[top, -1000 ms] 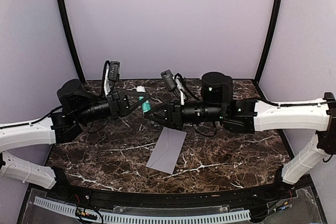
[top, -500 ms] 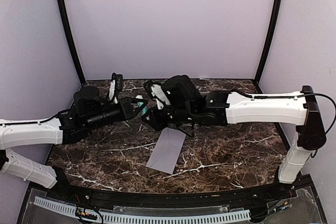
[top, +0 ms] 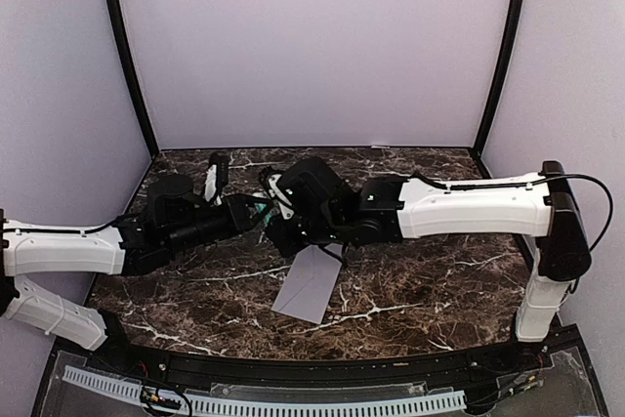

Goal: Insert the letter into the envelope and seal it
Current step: Screw the solid glue.

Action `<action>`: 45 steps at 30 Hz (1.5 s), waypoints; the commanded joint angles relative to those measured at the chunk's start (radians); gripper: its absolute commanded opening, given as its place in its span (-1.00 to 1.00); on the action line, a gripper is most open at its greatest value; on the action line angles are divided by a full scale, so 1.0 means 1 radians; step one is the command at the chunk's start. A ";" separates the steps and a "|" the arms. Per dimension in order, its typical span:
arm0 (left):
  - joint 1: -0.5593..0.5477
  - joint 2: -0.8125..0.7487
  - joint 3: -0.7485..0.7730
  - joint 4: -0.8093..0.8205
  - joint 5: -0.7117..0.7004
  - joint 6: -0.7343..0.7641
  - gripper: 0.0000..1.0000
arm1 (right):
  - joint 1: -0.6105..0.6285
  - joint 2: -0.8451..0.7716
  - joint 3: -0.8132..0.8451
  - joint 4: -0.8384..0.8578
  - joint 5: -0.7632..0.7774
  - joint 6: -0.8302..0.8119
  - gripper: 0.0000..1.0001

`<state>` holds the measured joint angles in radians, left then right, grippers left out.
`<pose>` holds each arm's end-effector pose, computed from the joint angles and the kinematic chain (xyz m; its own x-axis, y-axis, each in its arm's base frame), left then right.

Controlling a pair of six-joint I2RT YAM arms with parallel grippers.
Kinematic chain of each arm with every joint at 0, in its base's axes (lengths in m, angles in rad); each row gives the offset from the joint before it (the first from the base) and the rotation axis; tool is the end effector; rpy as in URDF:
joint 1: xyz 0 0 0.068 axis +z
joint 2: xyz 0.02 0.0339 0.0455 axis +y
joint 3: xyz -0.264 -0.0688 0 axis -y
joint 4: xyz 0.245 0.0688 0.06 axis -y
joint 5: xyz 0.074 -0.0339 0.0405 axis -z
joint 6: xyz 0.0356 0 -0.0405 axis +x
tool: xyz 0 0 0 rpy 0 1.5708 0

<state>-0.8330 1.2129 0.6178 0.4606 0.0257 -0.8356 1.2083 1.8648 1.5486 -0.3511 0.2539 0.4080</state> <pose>0.1827 -0.2024 0.2584 -0.6218 -0.4182 -0.6621 0.4407 0.5120 -0.7373 0.1620 0.4019 0.2799 -0.5328 -0.3218 -0.7827 -0.6795 0.7140 0.1690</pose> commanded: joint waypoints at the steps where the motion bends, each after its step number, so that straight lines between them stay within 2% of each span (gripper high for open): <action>1: 0.005 -0.087 -0.012 0.085 0.175 -0.033 -1.00 | -0.021 -0.127 -0.059 0.212 -0.097 -0.080 -0.52; 4: 0.035 -0.156 -0.008 0.057 0.211 0.001 -1.00 | -0.043 -0.209 -0.126 0.256 -0.292 -0.137 -0.09; 6: 0.042 -0.187 0.008 0.024 0.247 0.032 -1.00 | -0.062 -0.266 -0.181 0.292 -0.418 -0.156 0.11; 11: 0.045 -0.245 0.012 0.047 0.375 0.089 -1.00 | -0.134 -0.403 -0.357 0.441 -0.620 -0.081 0.37; 15: 0.045 -0.264 -0.019 0.193 0.513 0.098 -1.00 | -0.186 -0.473 -0.517 0.698 -0.754 0.060 0.50; 19: 0.044 -0.249 -0.017 0.284 0.608 0.098 -1.00 | -0.207 -0.481 -0.625 0.884 -0.769 0.194 0.48; 23: 0.044 -0.214 0.002 0.335 0.673 0.095 -1.00 | -0.188 -0.445 -0.637 1.007 -0.861 0.255 0.42; 28: 0.044 -0.154 0.033 0.398 0.762 0.080 -1.00 | -0.127 -0.386 -0.578 1.025 -0.908 0.233 0.31; 32: 0.043 -0.144 0.028 0.418 0.763 0.083 -1.00 | -0.112 -0.326 -0.552 1.081 -0.945 0.277 0.16; 39: 0.043 -0.161 0.016 0.421 0.750 0.080 -1.00 | -0.082 -0.283 -0.508 1.095 -0.972 0.266 0.12; 45: 0.043 -0.167 0.005 0.429 0.739 0.078 -1.00 | -0.075 -0.260 -0.499 1.109 -0.976 0.279 -0.19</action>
<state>-0.7902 1.0782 0.6216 0.8402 0.7620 -0.7605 1.1225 1.5902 1.0210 0.6930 -0.6987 0.6769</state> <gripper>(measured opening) 0.219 0.450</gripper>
